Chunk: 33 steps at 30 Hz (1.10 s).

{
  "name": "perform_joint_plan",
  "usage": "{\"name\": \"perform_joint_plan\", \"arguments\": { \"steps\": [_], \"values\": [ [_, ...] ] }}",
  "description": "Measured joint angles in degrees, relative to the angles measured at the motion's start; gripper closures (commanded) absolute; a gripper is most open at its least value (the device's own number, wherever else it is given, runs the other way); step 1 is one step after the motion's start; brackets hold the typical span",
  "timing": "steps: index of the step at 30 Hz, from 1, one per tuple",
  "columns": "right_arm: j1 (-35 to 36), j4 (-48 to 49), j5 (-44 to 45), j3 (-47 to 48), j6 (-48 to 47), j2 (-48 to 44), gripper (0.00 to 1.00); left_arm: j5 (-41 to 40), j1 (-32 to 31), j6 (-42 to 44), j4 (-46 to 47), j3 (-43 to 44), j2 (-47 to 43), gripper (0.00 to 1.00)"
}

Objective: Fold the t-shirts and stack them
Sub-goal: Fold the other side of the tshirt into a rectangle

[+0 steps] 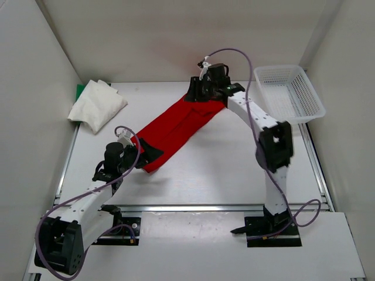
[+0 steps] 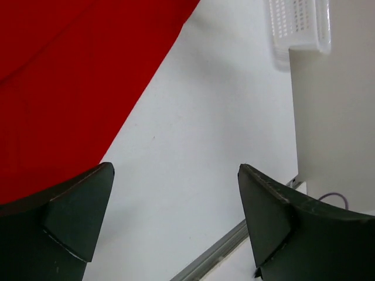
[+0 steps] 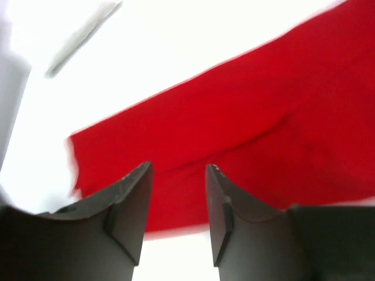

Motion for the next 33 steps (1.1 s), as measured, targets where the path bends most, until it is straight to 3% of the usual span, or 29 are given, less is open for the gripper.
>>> {"name": "perform_joint_plan", "arguments": {
  "steps": [5, 6, 8, 9, 15, 20, 24, 26, 29, 33],
  "values": [
    [6.45, 15.43, 1.33, -33.27, 2.62, -29.35, 0.59, 1.09, 1.75, 1.66, -1.22, -0.09, -1.97, 0.03],
    [8.17, 19.69, 1.53, -39.95, 4.0, -33.16, 0.58, 1.29, 2.78, 1.84, -1.22, -0.09, -2.78, 0.19],
    [11.72, 25.46, 2.27, -49.92, 7.23, -35.95, 0.55, 1.46, 4.37, 1.84, -0.96, -0.09, -4.2, 0.41],
    [13.46, 27.67, 2.64, -52.92, 8.66, -35.87, 0.54, 1.46, 4.85, 1.86, -0.83, -0.09, -4.68, 0.47],
    [20.85, 31.17, 6.21, -55.98, 15.39, -18.51, 0.52, 2.08, 5.25, 2.34, -1.27, -0.85, -4.98, 0.48],
    [22.91, 37.27, 8.72, -55.71, 21.22, -15.63, 0.5, 2.19, 5.42, 2.99, -2.49, -0.9, -6.47, 0.46],
    [22.77, 40.61, 9.14, -53.2, 24.9, -11.82, 0.68, 2.08, 4.57, 3.37, -2.56, -0.92, -6.82, 0.47],
    [22.47, 41.51, 8.96, -51.17, 26.12, -9.6, 0.7, 2.08, 4.22, 3.45, -2.58, -0.94, -6.73, 0.47],
    [21.97, 42.38, 8.44, -50.38, 26.95, -8.2, 1.0, 1.79, 4.15, 3.8, -2.6, -0.94, -6.56, 0.47],
    [20.24, 43.93, 6.58, -52.78, 27.67, -8.57, 1.0, 1.07, 3.65, 4.44, -2.62, -0.94, -5.64, 0.47]
  ]
}}
